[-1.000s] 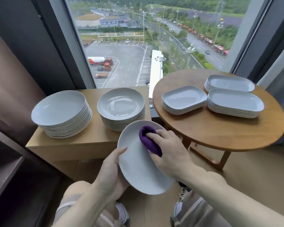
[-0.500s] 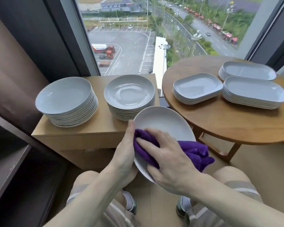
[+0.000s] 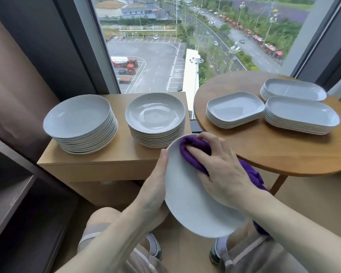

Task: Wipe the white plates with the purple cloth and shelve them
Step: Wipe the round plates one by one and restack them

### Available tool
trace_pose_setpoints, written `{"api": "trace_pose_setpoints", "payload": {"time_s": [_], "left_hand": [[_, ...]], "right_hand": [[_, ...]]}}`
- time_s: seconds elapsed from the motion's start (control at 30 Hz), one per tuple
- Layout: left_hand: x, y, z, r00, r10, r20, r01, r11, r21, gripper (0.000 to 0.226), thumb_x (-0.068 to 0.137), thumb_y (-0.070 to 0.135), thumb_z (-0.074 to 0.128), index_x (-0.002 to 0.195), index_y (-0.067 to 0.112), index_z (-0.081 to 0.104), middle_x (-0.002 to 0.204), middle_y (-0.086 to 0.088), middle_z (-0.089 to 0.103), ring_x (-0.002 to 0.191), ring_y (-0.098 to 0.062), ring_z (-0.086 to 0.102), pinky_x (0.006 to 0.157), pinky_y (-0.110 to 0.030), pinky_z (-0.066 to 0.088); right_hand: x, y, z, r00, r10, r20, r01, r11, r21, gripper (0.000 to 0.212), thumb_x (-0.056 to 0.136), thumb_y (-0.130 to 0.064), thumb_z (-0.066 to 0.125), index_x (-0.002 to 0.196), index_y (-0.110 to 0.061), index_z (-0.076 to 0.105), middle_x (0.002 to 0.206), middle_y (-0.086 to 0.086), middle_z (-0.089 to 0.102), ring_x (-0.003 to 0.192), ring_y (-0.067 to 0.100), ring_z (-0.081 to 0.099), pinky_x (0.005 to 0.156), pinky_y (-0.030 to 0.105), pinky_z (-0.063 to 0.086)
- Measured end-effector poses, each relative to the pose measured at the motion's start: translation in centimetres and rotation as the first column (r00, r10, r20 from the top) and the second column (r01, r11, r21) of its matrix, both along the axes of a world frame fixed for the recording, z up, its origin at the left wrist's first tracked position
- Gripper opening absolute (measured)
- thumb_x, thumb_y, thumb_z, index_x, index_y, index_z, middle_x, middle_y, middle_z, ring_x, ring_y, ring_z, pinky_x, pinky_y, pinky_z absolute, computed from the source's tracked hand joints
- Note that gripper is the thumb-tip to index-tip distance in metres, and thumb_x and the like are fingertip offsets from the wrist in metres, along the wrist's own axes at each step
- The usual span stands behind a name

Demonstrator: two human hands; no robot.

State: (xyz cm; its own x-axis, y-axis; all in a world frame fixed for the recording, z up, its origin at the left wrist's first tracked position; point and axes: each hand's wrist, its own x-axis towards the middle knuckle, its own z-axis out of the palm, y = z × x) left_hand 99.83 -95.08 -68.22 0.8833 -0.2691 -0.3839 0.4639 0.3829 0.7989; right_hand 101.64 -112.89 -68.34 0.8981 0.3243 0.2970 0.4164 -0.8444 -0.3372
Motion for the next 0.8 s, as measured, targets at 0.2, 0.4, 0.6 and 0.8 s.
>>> {"api": "trace_pose_setpoints", "payload": {"time_s": [0.2,0.4,0.6,0.8], "left_hand": [[0.5,0.7,0.6,0.997,0.045,0.058,-0.047,0.998,0.038,0.057,0.103,0.056,0.035,0.131,0.019,0.068,0.127,-0.006,0.074,0.120,-0.022,0.070,0.097,-0.037,0.053],[1.2,2.0,1.1,0.990,0.125,0.072,-0.128,0.991,0.031,0.052,0.105,0.053,0.036,0.122,0.018,0.071,0.119,-0.007,0.077,0.107,-0.020,0.075,0.086,-0.036,0.055],[1.9,2.6,0.9,0.971,0.237,0.034,-0.238,0.970,0.045,0.056,0.106,0.057,0.035,0.126,0.018,0.069,0.123,-0.012,0.075,0.112,-0.027,0.072,0.095,-0.043,0.054],[1.2,1.4,0.7,0.973,0.225,-0.053,-0.225,0.974,0.007,0.063,0.105,0.060,0.036,0.118,0.009,0.071,0.112,-0.017,0.077,0.097,-0.026,0.077,0.083,-0.038,0.055]], "right_hand": [[0.6,-0.2,0.1,0.985,-0.145,-0.096,0.122,0.969,-0.216,0.064,0.082,-0.035,0.046,0.145,-0.024,0.052,0.142,0.006,0.045,0.121,0.034,0.044,0.092,0.048,0.046],[0.0,0.3,-0.4,0.983,-0.105,-0.148,0.065,0.964,-0.257,0.066,0.079,-0.041,0.033,0.135,-0.017,0.058,0.114,0.007,0.052,0.098,0.031,0.050,0.078,0.045,0.051],[-2.5,1.4,0.3,0.960,0.142,-0.242,-0.177,0.976,-0.129,0.052,0.082,-0.038,0.040,0.128,-0.023,0.060,0.101,-0.004,0.047,0.091,0.021,0.047,0.082,0.037,0.047],[-4.3,3.5,1.1,0.893,0.394,-0.217,-0.411,0.910,-0.042,0.045,0.086,-0.032,0.043,0.126,-0.021,0.060,0.106,-0.002,0.050,0.089,0.020,0.041,0.082,0.037,0.042]]}}
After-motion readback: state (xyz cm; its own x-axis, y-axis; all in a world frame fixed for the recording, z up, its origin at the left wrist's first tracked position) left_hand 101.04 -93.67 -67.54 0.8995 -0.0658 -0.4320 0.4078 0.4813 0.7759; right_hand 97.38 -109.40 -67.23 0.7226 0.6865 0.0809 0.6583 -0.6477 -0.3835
